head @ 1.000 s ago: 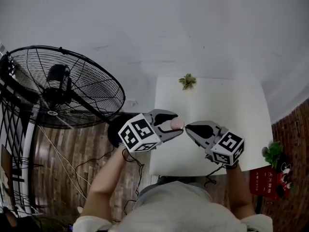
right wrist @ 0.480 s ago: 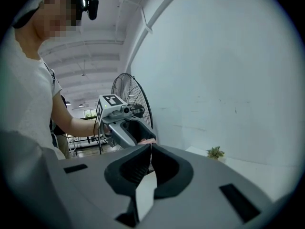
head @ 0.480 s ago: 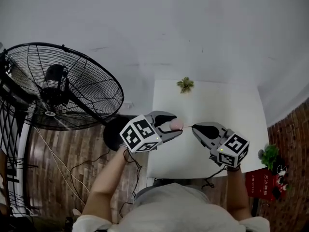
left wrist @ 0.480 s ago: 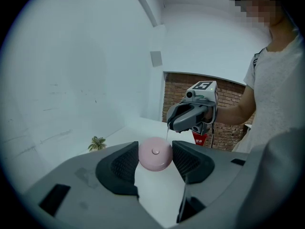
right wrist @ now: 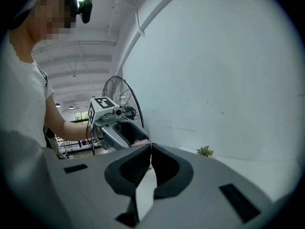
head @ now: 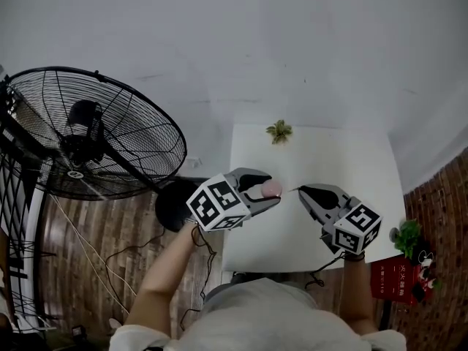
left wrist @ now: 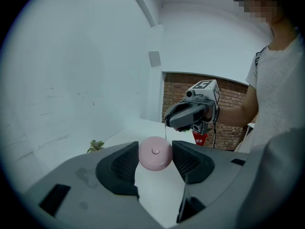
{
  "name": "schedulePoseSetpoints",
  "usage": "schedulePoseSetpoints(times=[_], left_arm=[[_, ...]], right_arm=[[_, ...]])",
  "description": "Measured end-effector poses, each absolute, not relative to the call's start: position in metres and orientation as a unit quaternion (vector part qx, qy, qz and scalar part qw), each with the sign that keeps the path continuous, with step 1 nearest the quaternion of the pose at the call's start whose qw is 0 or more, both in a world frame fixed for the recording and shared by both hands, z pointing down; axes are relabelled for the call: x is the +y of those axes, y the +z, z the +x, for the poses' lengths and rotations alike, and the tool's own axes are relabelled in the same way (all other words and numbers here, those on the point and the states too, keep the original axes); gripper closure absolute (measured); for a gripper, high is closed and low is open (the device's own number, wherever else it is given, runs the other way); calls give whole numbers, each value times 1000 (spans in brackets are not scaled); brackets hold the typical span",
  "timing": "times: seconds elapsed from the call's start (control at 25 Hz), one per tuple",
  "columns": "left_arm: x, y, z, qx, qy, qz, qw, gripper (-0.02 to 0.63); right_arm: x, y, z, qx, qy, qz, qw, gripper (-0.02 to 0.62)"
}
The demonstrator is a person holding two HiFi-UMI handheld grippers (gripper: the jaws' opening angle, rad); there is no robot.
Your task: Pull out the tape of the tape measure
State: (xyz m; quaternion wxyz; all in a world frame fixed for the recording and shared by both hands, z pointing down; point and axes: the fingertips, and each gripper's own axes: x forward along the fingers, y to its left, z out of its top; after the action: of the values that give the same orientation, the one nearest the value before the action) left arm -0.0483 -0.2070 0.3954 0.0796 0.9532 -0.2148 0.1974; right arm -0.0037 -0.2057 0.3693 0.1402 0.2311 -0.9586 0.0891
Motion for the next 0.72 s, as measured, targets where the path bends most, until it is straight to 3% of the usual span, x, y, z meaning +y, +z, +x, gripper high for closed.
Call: schedulePoseSetpoints(times=[0.72], left_arm=[[-204,392,-29,-225,171,955,91,388]], right_arm=[[-209,362,20,-948,111,276,113,588]])
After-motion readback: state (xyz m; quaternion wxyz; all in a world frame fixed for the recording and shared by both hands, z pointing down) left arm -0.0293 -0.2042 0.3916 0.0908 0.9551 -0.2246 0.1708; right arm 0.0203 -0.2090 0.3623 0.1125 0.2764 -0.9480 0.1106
